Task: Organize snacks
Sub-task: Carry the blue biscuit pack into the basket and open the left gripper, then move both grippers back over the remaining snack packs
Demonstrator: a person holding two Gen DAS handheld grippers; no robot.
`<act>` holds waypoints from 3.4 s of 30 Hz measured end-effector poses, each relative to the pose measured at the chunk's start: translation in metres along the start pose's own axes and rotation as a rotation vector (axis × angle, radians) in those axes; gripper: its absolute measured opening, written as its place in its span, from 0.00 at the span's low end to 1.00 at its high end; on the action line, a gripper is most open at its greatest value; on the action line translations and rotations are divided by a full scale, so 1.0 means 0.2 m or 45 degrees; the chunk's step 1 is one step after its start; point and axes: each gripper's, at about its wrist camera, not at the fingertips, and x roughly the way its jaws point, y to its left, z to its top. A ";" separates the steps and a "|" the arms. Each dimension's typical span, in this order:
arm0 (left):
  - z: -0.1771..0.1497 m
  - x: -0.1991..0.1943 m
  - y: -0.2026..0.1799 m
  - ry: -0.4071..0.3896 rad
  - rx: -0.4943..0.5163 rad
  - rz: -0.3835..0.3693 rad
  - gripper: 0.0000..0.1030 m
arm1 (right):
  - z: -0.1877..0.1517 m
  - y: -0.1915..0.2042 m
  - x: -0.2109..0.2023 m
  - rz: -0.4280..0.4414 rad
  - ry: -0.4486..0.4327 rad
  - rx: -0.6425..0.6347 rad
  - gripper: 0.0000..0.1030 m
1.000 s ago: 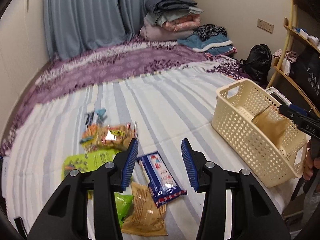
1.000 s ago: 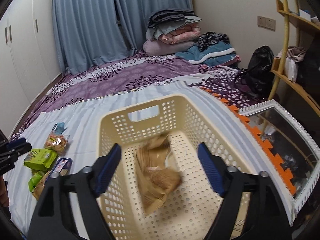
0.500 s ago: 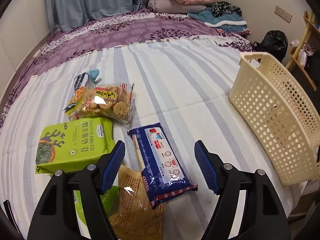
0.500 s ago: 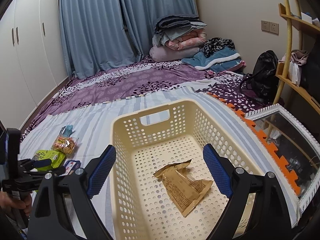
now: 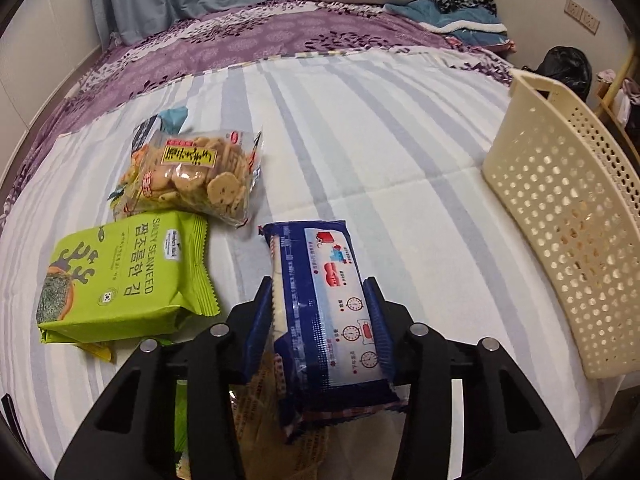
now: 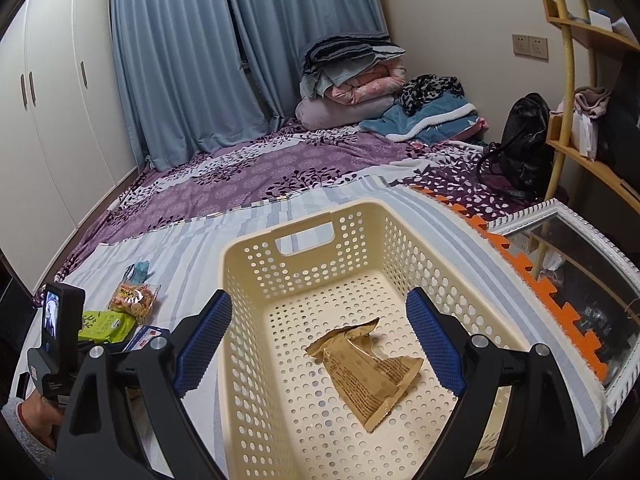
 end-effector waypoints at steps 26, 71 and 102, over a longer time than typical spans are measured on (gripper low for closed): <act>0.40 -0.46 -0.74 -0.292 0.295 -0.339 0.44 | -0.02 -0.23 -0.10 -0.048 -0.064 0.157 0.86; 0.33 -0.59 -0.34 -0.459 0.153 -0.111 0.90 | 0.01 0.16 -0.17 0.005 -0.074 0.000 0.86; 0.08 -0.57 0.53 -0.343 -0.185 0.106 0.97 | -0.23 0.82 0.10 0.325 0.241 -0.258 0.95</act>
